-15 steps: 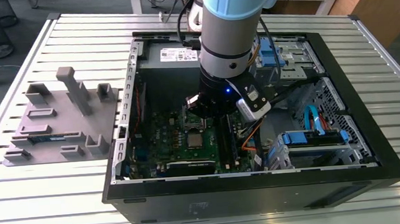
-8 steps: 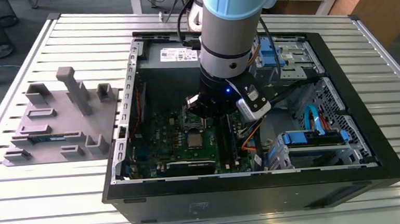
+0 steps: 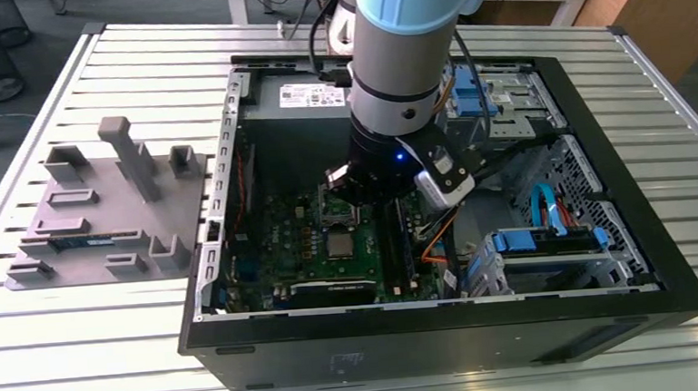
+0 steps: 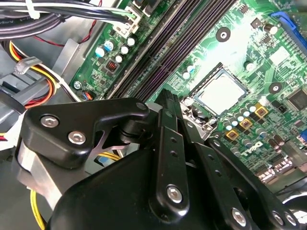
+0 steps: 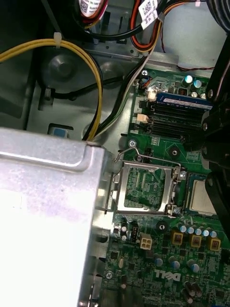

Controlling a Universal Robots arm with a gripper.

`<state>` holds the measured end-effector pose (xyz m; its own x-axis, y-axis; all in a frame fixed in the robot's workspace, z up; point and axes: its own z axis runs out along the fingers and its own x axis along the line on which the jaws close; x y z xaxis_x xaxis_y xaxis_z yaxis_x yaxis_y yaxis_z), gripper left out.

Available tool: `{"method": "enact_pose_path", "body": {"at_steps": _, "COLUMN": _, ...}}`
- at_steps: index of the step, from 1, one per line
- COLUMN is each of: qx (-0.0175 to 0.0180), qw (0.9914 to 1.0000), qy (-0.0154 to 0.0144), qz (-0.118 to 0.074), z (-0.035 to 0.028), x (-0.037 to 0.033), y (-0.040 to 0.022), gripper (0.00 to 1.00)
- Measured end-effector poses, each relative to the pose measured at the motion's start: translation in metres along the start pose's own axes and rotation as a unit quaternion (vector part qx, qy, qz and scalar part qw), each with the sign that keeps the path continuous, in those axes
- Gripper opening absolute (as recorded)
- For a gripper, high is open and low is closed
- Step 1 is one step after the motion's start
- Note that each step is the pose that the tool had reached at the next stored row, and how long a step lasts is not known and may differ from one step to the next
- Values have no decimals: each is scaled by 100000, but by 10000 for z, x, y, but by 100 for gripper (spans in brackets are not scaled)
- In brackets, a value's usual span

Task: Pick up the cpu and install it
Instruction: 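Close the cpu cover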

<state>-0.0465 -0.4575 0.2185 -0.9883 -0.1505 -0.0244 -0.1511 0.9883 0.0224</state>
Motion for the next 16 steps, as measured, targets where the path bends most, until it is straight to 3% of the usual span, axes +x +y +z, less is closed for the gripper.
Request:
{"method": "enact_pose_path", "body": {"at_steps": 4, "qx": -81, "qw": 99959, "qy": 58, "qz": -2858, "z": 5, "x": -1, "y": 1, "gripper": 11}}
{"method": "enact_pose_path", "body": {"at_steps": 9, "qx": -176, "qw": 99782, "qy": 135, "qz": -6602, "z": 7, "x": -1, "y": 1, "gripper": 11}}
{"method": "enact_pose_path", "body": {"at_steps": 16, "qx": -205, "qw": 99772, "qy": 132, "qz": -6744, "z": 12, "x": -7, "y": 39, "gripper": 11}}
